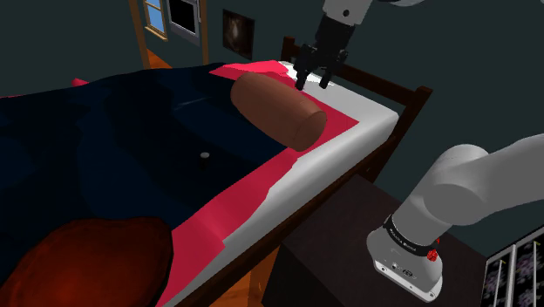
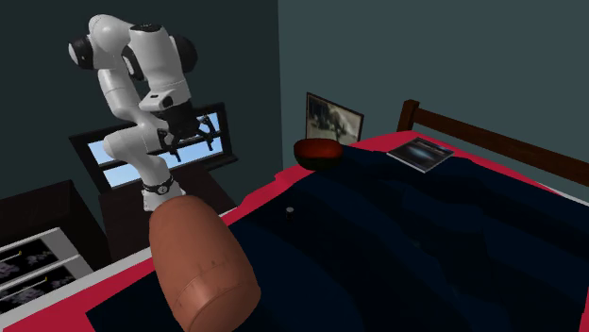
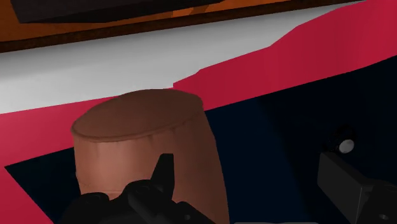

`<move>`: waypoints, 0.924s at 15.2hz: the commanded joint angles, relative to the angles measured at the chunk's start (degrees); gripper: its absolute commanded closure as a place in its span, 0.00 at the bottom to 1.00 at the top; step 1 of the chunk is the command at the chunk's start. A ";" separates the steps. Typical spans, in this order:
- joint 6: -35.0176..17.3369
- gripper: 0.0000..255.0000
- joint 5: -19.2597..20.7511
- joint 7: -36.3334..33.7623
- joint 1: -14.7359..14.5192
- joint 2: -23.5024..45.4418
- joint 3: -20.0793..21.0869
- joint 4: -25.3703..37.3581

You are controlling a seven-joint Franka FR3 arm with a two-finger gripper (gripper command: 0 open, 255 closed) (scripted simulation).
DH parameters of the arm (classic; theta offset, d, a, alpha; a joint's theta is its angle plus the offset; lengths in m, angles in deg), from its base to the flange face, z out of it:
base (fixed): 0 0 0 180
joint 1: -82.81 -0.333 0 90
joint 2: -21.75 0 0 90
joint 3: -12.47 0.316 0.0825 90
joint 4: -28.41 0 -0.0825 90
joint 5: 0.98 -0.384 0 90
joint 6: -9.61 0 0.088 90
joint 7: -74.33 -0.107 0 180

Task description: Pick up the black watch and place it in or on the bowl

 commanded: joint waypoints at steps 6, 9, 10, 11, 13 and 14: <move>-7.53 0.00 -0.34 -10.60 -0.17 11.82 7.74 2.91; -10.20 0.00 0.73 -15.46 -0.05 17.84 10.79 5.48; -11.00 0.00 1.29 -17.14 0.00 19.96 11.76 6.49; -11.75 0.00 1.95 -18.86 0.01 22.12 12.66 7.58; -13.07 0.00 3.58 -22.40 -0.02 26.61 14.34 9.99; -13.64 0.00 4.54 -24.21 -0.09 28.93 15.10 11.31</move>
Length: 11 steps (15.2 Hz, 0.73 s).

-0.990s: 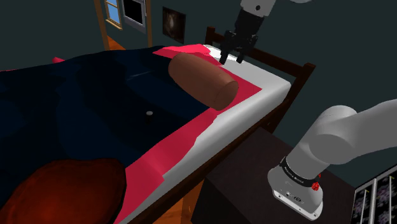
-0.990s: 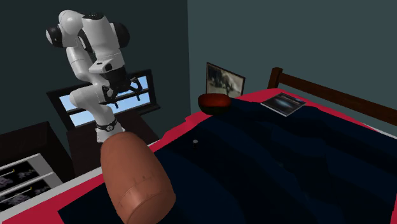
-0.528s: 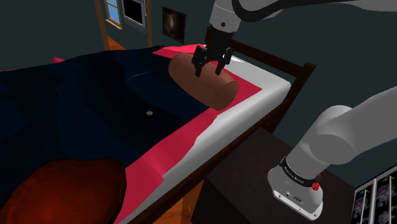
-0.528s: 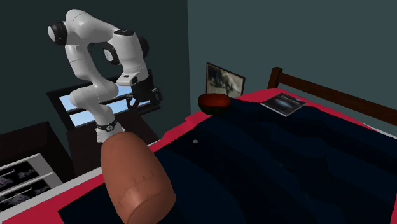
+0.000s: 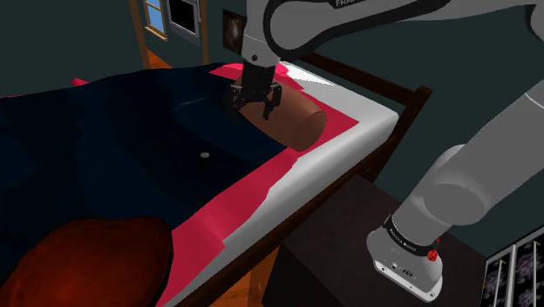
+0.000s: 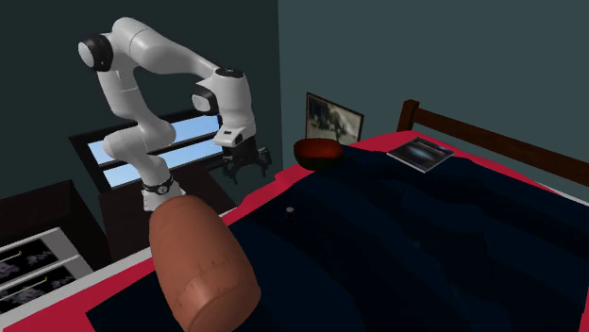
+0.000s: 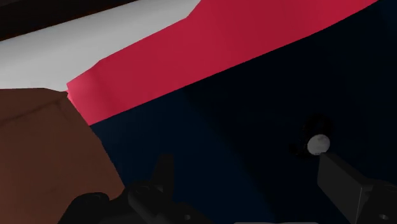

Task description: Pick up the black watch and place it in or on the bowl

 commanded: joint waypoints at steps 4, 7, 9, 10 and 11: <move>-2.15 0.00 5.63 -9.31 -1.00 12.29 2.92 7.64; -2.38 0.00 9.38 -14.55 -2.68 19.78 3.38 13.11; -2.12 0.00 11.70 -17.69 -4.23 24.79 3.17 17.21; -1.87 0.00 12.76 -19.12 -5.10 27.30 2.95 19.40; -1.55 0.00 13.75 -20.47 -6.00 29.81 2.68 21.70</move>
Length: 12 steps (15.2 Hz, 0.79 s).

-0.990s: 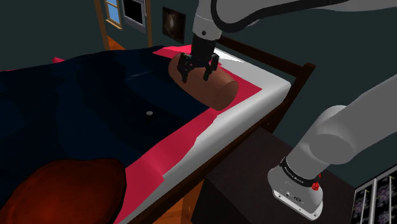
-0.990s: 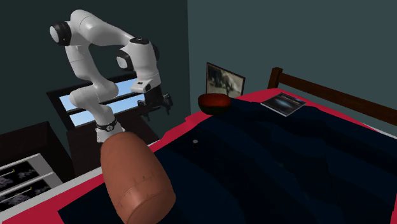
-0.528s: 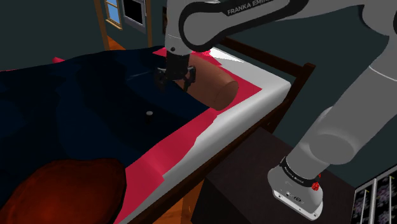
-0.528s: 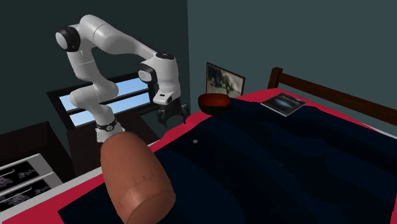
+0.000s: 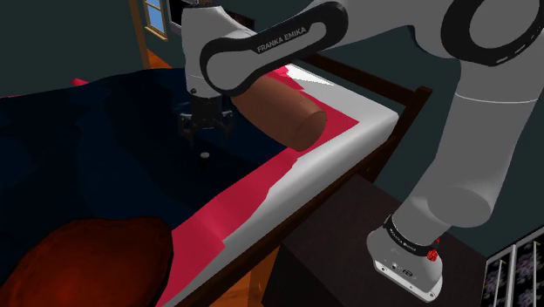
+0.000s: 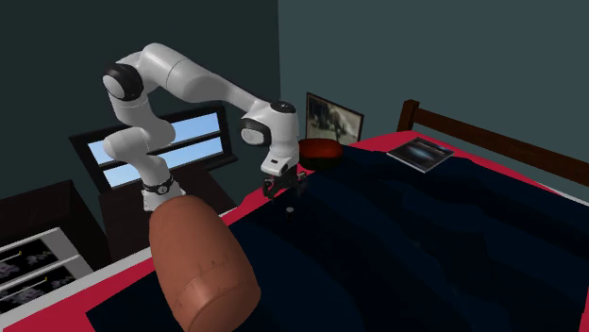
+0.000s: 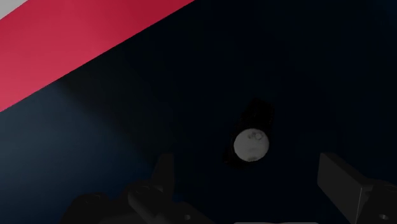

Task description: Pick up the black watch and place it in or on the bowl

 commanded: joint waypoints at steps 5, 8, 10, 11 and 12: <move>-1.77 0.00 2.00 -2.15 -1.36 4.53 -0.75 1.95; -4.00 0.00 2.76 -2.62 -1.60 5.88 -1.11 0.96; -4.00 0.00 2.76 -2.62 -1.61 5.88 -1.12 0.96; -4.00 0.00 2.76 -2.62 -1.61 5.88 -1.12 0.96; -4.00 0.00 2.76 -2.62 -1.61 5.88 -1.12 0.96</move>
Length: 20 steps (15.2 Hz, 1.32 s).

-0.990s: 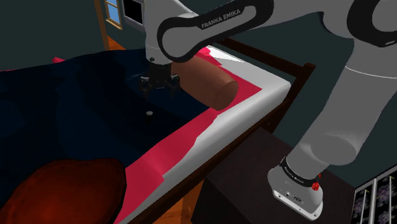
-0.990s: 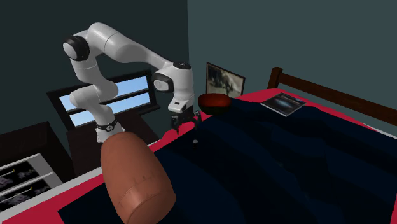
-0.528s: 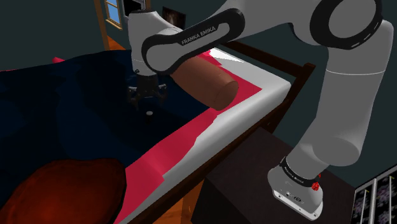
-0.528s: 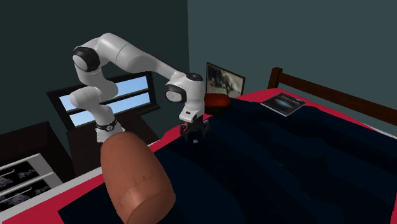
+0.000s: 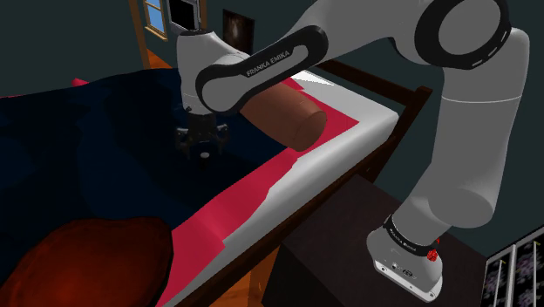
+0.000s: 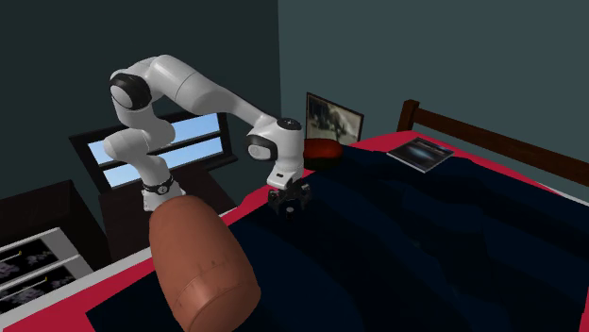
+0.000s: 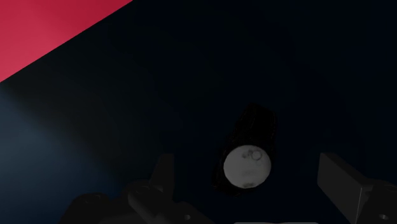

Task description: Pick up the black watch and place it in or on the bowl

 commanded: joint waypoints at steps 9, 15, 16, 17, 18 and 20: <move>-0.04 1.00 0.01 -0.01 0.00 0.01 0.00 -0.03; 0.56 1.00 -0.21 0.13 0.07 -0.39 0.11 0.21; 1.17 1.00 -0.42 0.26 0.15 -0.78 0.21 0.47; 1.80 1.00 -0.63 0.39 0.21 -1.14 0.31 0.77; 2.43 1.00 -0.83 0.52 0.27 -1.51 0.41 1.06; 3.70 1.00 -1.22 0.76 0.39 -2.21 0.59 1.70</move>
